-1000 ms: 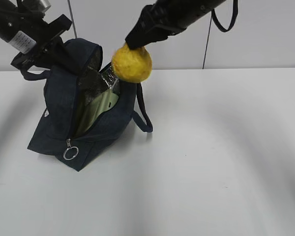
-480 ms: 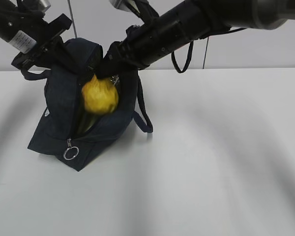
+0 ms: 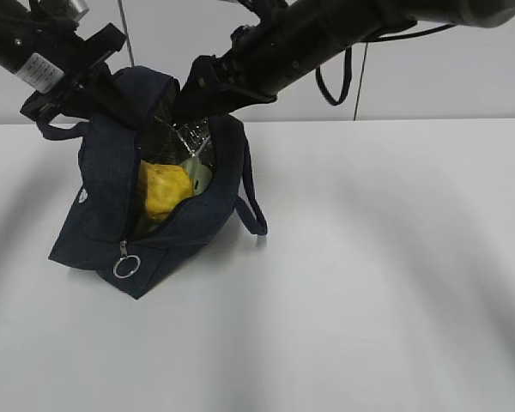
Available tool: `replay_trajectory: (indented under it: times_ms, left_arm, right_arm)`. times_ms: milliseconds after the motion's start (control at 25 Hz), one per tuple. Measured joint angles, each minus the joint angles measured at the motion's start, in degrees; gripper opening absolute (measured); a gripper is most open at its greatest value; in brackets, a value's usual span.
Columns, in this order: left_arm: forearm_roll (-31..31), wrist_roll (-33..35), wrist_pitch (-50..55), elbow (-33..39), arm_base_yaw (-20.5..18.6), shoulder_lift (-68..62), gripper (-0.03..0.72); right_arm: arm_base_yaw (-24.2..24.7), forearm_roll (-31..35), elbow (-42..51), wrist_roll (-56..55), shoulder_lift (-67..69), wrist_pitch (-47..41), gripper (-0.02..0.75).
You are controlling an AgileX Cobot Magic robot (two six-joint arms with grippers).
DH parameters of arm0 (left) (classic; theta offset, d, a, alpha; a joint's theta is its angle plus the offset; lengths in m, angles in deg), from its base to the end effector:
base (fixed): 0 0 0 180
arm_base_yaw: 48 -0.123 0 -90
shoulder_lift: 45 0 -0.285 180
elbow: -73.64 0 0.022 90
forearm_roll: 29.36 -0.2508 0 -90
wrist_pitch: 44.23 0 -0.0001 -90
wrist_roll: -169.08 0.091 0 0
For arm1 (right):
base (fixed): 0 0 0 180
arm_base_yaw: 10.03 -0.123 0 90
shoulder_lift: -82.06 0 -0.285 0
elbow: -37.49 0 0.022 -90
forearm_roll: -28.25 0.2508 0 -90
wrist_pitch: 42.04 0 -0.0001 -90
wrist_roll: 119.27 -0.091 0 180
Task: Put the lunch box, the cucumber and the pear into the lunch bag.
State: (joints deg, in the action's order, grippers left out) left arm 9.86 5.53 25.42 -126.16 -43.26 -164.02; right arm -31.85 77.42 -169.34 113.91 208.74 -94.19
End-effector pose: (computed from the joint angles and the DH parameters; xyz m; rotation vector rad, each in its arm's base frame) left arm 0.4040 -0.0877 0.2834 0.2571 2.7328 -0.9140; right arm 0.4142 0.2245 0.2745 -1.0638 2.1146 0.8088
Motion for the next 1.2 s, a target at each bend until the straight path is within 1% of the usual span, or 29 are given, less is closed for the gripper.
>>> replay_trajectory:
  times_ms: [160,240,440,560,680,720,760,840,920,960,1040,1120,1200]
  left_arm:
    - [0.0,0.0,0.0,0.0,0.0,0.0,0.0]
    - [0.0,0.0,0.0,0.0,0.0,0.0,0.0]
    - [0.0,0.0,0.0,0.0,0.0,0.0,0.0]
    - [0.0,0.0,0.0,0.0,0.0,0.0,0.0]
    - [0.0,0.0,0.0,0.0,0.0,0.0,0.0]
    - [0.0,0.0,0.0,0.0,0.0,0.0,0.0]
    - [0.0,0.0,0.0,0.0,0.0,0.0,0.0]
    - [0.0,0.0,0.0,0.0,0.0,0.0,0.0]
    - [0.0,0.0,0.0,0.0,0.0,0.0,0.0]
    - [0.1,0.0,0.0,0.0,0.0,0.0,0.0]
    - [0.3,0.0,0.0,0.0,0.2,0.0,0.0]
    - [0.7,0.0,-0.1,0.0,1.2,0.0,0.0]
    - [1.0,0.0,-0.1,0.0,3.1,0.0,0.0]
  right_arm:
    - [0.5,-10.1,-0.3,-13.5,-1.4,0.0,0.58]
    - [0.7,-13.3,-0.3,-19.5,-1.4,-0.1,0.58]
    - [0.7,-15.6,-0.3,-32.3,1.2,-0.2,0.573]
    - [0.7,-15.6,-0.3,-37.0,3.6,-0.8,0.533]
    - [0.7,-14.8,-0.3,-38.8,5.1,-1.6,0.459]
    - [0.7,-13.9,-0.3,-38.9,5.6,-1.8,0.429]
    - [0.7,-13.3,-0.3,-38.9,6.0,-1.9,0.383]
    - [0.7,-12.5,-0.3,-38.8,6.5,-2.1,0.258]
    - [0.7,-12.5,-0.3,-38.8,6.5,-2.4,0.094]
    - [0.7,-12.9,-0.5,-38.8,6.5,-3.0,0.043]
    - [1.2,-13.8,-1.5,-39.0,6.5,-4.4,0.004]
    - [1.6,-15.2,-2.6,-39.6,6.1,-6.9,-0.003]
    - [2.8,-17.1,-4.0,-40.3,5.0,-10.2,-0.003]
